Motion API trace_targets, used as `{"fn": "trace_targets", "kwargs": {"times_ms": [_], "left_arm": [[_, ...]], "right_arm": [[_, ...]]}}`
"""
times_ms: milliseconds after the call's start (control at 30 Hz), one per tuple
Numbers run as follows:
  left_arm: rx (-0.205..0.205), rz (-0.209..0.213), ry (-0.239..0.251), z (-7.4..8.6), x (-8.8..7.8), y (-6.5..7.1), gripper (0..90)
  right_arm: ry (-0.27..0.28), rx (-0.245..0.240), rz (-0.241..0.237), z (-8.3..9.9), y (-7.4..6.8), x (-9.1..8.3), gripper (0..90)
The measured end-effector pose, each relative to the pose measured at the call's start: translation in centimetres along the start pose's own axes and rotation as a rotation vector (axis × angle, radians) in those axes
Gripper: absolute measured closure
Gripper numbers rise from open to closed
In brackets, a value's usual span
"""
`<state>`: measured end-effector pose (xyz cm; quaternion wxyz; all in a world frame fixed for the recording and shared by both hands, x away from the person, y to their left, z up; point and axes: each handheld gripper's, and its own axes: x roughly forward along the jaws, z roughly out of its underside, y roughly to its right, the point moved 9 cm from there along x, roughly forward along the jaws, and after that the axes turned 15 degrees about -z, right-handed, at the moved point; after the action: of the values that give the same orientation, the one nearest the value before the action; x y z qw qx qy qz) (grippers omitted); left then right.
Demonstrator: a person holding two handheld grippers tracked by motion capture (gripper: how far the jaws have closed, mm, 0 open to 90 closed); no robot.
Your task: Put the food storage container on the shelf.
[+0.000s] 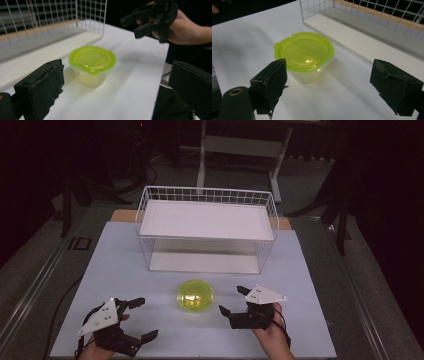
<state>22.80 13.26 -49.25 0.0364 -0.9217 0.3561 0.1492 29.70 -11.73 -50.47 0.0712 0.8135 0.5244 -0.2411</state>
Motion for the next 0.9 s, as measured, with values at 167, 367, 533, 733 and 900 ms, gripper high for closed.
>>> {"fn": "trace_targets", "kwargs": {"times_ms": [167, 367, 533, 733, 900], "left_arm": [[-0.016, 0.028, 0.008, -1.3, 0.4, 0.0, 1.0], [-0.008, 0.028, 0.018, -2.6, 1.1, -0.2, 1.1], [0.029, 0.022, -0.014, -3.5, 2.3, -0.4, 1.1], [0.000, 0.014, -0.023, -4.4, 4.0, -0.7, 1.1], [-0.025, 0.015, -0.062, -4.3, 5.6, -1.4, 1.1]], "right_arm": [[0.004, -0.058, 0.002, -1.1, 0.2, -0.1, 18.1], [-0.024, -0.048, -0.035, -1.6, 0.2, 0.4, 21.5], [0.019, -0.045, -0.046, -2.5, 0.4, 0.9, 21.6], [0.044, -0.027, -0.079, -3.4, 0.5, 1.9, 16.4], [0.052, -0.021, -0.079, -3.9, 1.1, 2.6, 13.8]]}}
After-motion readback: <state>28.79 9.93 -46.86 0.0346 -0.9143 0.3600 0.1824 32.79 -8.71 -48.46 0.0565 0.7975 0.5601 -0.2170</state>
